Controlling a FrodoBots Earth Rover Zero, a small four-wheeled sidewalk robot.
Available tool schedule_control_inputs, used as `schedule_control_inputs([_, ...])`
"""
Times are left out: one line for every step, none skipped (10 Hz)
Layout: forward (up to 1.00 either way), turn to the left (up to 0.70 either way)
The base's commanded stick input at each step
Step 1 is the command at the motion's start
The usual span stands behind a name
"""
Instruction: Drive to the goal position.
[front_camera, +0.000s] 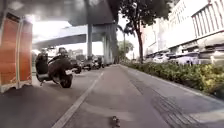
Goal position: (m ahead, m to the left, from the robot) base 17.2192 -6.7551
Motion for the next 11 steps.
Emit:
schedule_control_inputs([0.7, 0.0])
schedule_control_inputs([0.7, 0.0])
schedule_control_inputs([0.7, 0.0])
schedule_control_inputs([0.7, 0.0])
schedule_control_inputs([0.7, 0.0])
schedule_control_inputs([0.7, 0.0])
schedule_control_inputs([0.7, 0.0])
schedule_control_inputs([0.7, 0.0])
schedule_control_inputs([0.7, 0.08])
schedule_control_inputs([0.7, 0.14])
schedule_control_inputs([0.7, 0.09])
